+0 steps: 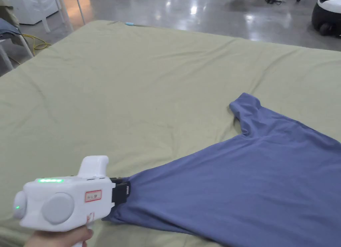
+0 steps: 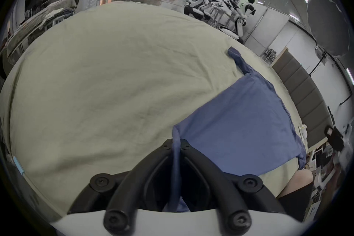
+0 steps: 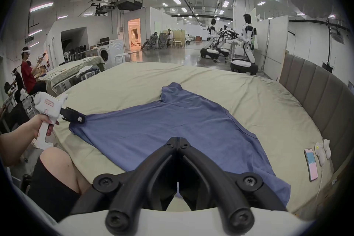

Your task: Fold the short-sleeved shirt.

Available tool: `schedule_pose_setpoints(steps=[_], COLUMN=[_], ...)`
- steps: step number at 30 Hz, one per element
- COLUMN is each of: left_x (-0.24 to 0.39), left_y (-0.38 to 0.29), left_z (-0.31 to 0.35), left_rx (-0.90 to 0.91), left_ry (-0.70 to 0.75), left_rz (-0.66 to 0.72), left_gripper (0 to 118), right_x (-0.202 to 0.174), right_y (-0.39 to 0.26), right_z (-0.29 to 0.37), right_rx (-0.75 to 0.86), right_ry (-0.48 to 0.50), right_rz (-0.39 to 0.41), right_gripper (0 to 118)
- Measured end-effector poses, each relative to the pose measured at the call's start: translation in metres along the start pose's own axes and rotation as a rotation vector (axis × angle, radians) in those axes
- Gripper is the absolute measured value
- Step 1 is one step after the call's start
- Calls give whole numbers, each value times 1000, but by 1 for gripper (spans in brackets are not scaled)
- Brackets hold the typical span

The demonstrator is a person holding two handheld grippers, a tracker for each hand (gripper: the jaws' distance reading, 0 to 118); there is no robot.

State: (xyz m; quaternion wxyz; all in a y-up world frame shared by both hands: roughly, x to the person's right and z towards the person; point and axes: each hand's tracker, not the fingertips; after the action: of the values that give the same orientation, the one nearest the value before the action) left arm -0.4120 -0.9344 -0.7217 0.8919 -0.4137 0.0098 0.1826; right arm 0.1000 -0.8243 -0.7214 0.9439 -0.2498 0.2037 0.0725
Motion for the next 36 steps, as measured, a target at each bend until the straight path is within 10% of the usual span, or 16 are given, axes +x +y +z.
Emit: schedule_pose_setpoints(steps=[5,9,11,18,24,28,36], left_x=[8,13,16,19,20,25,54], left_y=[-1,2,4,6,9,7,30], left_z=[16,22,24,24,18,18,75], left_rx=[67,72,67,66,56,62,208], left_ry=[17,32,28,37,39,52,-4], left_rz=[-53,-110,-130,-145,-165,-184,-197], left_gripper=[2,2,2,1,2,1,1], right_x=[21,43,52,89,98,97,103], right_y=[40,82,98,117,91,96,152], right_z=[-80,-198,-258,-435,-451,-413,-271], right_rx=[-113,-273,-266,-420,-424,-394,-191], right_ry=[73,44,30,-84,-58,-62,-67], right_rz=[56,125,119,-2,-50,-34,-3], right_gripper=[9,100,112,111,98,4,4])
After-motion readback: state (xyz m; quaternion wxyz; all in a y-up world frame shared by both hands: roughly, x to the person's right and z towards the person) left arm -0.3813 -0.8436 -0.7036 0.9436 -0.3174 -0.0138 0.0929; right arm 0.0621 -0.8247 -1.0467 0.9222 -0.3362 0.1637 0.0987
